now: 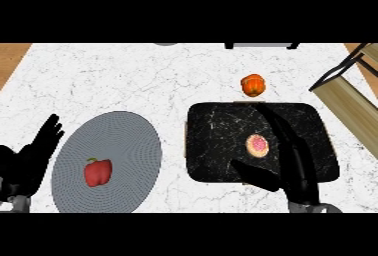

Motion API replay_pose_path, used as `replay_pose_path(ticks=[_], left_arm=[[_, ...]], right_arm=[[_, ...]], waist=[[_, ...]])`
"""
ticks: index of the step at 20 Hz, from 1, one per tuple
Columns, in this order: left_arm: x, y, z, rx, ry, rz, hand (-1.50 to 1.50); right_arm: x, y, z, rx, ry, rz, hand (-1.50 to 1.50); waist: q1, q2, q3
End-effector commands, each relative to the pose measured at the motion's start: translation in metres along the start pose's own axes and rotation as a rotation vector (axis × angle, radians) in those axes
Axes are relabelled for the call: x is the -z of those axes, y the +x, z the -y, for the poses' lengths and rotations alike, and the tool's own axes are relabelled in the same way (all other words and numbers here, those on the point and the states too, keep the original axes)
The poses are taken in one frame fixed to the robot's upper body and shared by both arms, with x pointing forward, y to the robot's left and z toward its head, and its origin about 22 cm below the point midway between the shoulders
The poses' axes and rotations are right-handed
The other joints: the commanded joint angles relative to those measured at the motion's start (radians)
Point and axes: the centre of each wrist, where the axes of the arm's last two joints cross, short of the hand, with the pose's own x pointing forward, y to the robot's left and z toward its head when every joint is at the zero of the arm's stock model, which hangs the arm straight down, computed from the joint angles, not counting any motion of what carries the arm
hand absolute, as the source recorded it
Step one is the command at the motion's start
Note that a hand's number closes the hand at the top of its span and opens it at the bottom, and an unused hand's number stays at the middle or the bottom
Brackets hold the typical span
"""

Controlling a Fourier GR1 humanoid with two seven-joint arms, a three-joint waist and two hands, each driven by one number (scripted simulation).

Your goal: Pick the cupcake from the tray and place it in the tiered shelf

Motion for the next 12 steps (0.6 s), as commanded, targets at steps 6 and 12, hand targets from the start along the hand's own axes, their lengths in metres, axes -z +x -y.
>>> replay_pose_path(ticks=[6,12], left_arm=[[0.001,-0.001,-0.011,-0.008,-0.001,0.004,0.00],[0.001,-0.001,0.001,-0.007,-0.033,0.001,0.00]], right_arm=[[0.008,0.044,0.022,-0.499,0.145,-0.191,-1.50],[0.012,0.062,0.005,-0.793,0.420,-0.286,-1.50]], waist=[[-0.001,-0.001,-0.002],[0.017,0.008,0.001]])
